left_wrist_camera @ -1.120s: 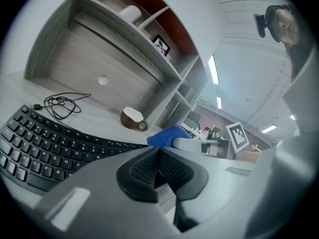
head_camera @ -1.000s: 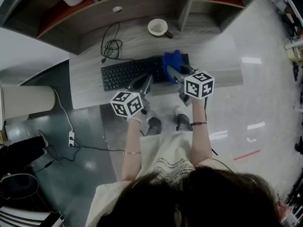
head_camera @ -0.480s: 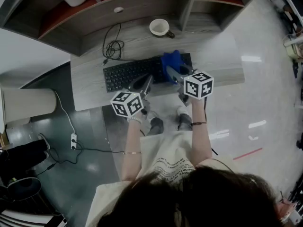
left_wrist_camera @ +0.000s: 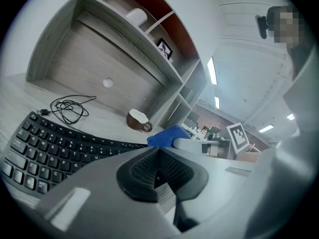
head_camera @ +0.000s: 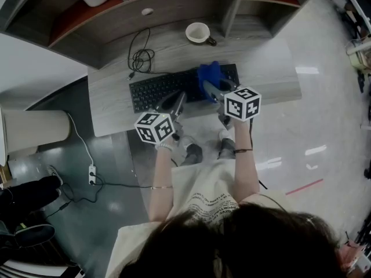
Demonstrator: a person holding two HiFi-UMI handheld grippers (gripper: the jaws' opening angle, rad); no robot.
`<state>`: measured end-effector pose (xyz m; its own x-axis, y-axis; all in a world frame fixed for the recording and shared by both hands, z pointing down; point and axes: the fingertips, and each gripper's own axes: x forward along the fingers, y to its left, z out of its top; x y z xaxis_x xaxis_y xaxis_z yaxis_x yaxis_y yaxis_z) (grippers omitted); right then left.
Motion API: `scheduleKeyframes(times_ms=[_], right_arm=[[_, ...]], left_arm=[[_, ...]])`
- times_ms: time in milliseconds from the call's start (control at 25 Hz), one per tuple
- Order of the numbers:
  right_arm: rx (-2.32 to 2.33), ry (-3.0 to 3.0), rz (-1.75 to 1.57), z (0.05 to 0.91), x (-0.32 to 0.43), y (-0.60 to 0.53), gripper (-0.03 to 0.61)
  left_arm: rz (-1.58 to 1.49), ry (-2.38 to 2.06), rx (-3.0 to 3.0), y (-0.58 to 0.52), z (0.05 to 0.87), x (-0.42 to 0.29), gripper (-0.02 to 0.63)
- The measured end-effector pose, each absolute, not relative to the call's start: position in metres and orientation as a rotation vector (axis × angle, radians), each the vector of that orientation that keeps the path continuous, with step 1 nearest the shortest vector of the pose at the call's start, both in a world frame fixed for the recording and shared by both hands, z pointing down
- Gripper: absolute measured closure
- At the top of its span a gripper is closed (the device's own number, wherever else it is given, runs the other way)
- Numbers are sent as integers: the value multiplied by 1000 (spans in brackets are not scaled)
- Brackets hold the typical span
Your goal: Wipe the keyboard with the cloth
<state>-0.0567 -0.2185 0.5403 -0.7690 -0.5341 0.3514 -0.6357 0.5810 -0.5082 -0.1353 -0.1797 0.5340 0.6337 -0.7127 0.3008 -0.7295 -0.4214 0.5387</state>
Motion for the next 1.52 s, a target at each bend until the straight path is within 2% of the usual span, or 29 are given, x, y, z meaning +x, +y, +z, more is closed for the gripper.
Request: scheduleKeyframes(times_ms=[1520], right_arm=[[935, -2659, 936, 546, -128, -209, 526]], left_arm=[[36, -1132, 2211, -172, 541, -195, 623]])
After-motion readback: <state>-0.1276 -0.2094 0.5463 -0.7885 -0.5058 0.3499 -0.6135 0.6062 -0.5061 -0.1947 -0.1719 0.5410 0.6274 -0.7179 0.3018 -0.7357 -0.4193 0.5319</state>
